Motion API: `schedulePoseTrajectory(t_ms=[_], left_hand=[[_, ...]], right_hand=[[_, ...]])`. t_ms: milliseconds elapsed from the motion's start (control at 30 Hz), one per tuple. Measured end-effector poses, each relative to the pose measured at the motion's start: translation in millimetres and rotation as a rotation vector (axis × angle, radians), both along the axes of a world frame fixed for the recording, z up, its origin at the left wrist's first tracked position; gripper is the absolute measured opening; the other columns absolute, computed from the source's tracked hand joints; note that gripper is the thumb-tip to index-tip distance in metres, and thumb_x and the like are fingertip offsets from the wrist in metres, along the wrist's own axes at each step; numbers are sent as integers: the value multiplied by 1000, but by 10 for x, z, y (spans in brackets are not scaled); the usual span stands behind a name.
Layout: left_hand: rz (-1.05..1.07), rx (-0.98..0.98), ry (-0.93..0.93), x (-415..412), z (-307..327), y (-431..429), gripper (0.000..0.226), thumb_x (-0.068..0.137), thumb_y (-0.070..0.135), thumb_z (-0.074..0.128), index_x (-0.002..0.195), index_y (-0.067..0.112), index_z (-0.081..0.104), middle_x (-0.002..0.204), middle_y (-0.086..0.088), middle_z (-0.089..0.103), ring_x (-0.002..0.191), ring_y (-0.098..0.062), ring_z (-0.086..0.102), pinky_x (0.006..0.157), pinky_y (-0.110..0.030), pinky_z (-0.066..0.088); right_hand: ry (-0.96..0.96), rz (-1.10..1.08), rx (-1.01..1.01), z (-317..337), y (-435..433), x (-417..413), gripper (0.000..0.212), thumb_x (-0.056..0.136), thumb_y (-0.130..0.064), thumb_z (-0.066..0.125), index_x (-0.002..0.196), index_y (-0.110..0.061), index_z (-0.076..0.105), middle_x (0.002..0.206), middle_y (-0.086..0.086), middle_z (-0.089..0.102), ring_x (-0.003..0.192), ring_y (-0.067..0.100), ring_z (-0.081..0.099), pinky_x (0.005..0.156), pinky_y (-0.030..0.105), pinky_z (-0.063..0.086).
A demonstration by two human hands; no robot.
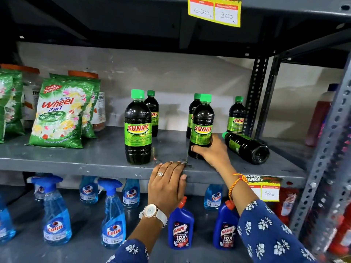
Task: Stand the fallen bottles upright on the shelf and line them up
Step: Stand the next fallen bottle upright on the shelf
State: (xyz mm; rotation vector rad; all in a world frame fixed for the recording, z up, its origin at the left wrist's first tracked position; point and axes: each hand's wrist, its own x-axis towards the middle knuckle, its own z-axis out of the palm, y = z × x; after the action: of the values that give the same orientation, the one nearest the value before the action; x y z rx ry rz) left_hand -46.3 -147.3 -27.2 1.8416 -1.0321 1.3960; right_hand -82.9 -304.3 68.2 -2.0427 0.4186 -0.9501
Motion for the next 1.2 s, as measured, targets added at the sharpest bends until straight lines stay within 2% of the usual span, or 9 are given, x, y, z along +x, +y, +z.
schedulePoseTrajectory(t_ms=[133, 333, 600, 800, 867, 967, 1000, 1100, 1200], left_hand=[[4, -3, 30, -46, 31, -1, 35, 93, 25, 40, 104, 8, 68, 105, -7, 70, 98, -25, 63, 93, -40, 42], [15, 37, 77, -118, 60, 28, 36, 93, 24, 39, 106, 7, 68, 108, -8, 70, 100, -26, 63, 96, -43, 41], [15, 51, 96, -138, 60, 35, 35, 92, 23, 39, 106, 7, 67, 108, -10, 69, 100, -28, 62, 98, -42, 38], [8, 71, 129, -153, 61, 59, 36, 93, 23, 39, 108, 6, 67, 110, -11, 69, 101, -29, 62, 97, -42, 37], [-4, 81, 148, -183, 82, 61, 38, 93, 23, 38, 110, 4, 66, 114, -13, 67, 104, -30, 62, 98, -43, 37], [-51, -30, 228, -297, 93, 26, 42, 92, 22, 36, 118, 0, 60, 126, -17, 59, 116, -31, 54, 103, -43, 35], [-87, -74, 221, -365, 101, -19, 42, 92, 22, 36, 120, -1, 57, 128, -18, 57, 120, -30, 50, 104, -42, 35], [-258, 46, 103, -649, 182, -354, 37, 92, 22, 40, 118, 2, 59, 124, -15, 60, 118, -26, 49, 101, -40, 39], [-245, 221, 82, -947, 288, -861, 36, 90, 25, 42, 111, 6, 65, 118, -12, 65, 109, -26, 58, 96, -36, 47]], right_hand=[[7, 52, -41, 1, 69, -185, 39, 63, -26, 77, 96, -21, 58, 91, -4, 65, 87, 14, 61, 69, 22, 43], [15, 72, -73, 1, 129, -429, 32, 64, -28, 77, 93, -27, 62, 85, -9, 64, 79, 6, 60, 57, 4, 37], [18, 101, -62, 3, 175, -535, 31, 65, -29, 76, 92, -28, 61, 91, -5, 67, 88, 11, 63, 75, 22, 46], [13, 105, -67, -21, 178, -540, 32, 64, -33, 76, 91, -31, 58, 89, -8, 65, 90, 12, 63, 69, 17, 42], [27, 128, -56, -26, 170, -553, 47, 63, -44, 77, 102, -27, 57, 97, -7, 65, 95, 11, 62, 70, 14, 41], [1, 67, 21, 80, 21, -649, 93, 64, -64, 69, 135, -13, 37, 127, 3, 57, 111, 16, 56, 84, 20, 41], [-79, -8, 15, 146, -86, -702, 89, 69, -61, 67, 136, -9, 38, 125, 5, 59, 108, 18, 59, 84, 21, 43], [-232, -296, -130, 389, -463, -795, 36, 81, -26, 66, 110, -6, 63, 96, 12, 71, 88, 24, 67, 78, 22, 49], [153, -461, -332, 513, -702, -670, 37, 78, -30, 65, 105, -5, 64, 101, 19, 67, 94, 34, 63, 75, 31, 48]])
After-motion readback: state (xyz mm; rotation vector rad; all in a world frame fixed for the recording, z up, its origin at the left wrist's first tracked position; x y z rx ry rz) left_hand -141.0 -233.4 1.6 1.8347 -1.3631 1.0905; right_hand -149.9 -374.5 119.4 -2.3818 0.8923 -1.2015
